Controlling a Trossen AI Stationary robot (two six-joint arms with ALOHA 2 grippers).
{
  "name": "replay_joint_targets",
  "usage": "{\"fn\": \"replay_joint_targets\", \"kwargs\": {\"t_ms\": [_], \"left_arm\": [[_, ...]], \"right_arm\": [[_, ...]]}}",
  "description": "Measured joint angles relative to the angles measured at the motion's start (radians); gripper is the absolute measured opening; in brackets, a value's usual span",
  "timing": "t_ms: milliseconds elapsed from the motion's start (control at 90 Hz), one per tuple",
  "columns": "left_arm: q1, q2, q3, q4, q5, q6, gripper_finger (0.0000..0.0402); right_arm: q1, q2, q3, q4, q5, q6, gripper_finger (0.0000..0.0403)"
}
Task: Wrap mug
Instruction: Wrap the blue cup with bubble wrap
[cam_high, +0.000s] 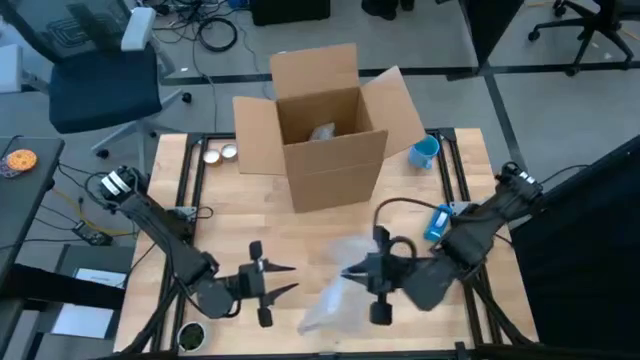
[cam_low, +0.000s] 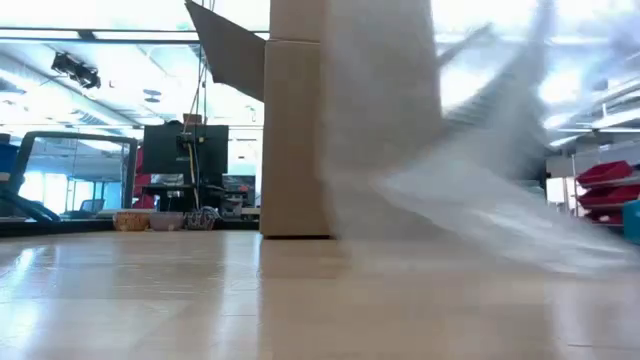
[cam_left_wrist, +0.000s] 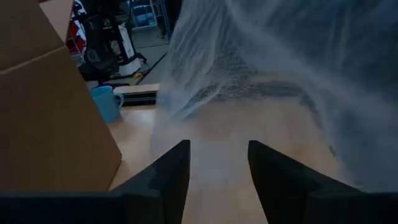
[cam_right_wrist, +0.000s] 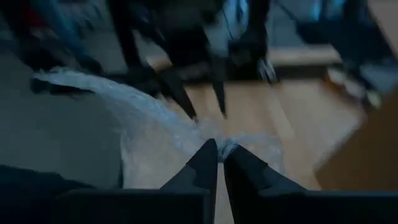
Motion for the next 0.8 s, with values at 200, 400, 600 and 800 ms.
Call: {"fn": "replay_joint_targets", "kwargs": {"t_ms": [200, 400, 600, 800], "left_arm": [[0.02, 0.0, 0.0, 0.008, 0.024, -0.001, 0.0147], [0.04, 0.0, 0.0, 0.008, 0.027, 0.002, 0.0147], [0.102, 0.019, 0.0, 0.006, 0.028, 0.023, 0.0147], [0.159, 0.099, 0.0, 0.016, 0.12, 0.019, 0.0147]], "right_arm": [[0.088, -0.067, 0.0, 0.019, 0.162, -0.039, 0.0], [0.175, -0.134, 0.0, 0.014, 0.324, -0.035, 0.0], [0.204, -0.172, 0.001, -0.221, 0.385, 0.215, 0.0], [0.205, -0.159, 0.0, -0.507, 0.355, 0.574, 0.0]]}}
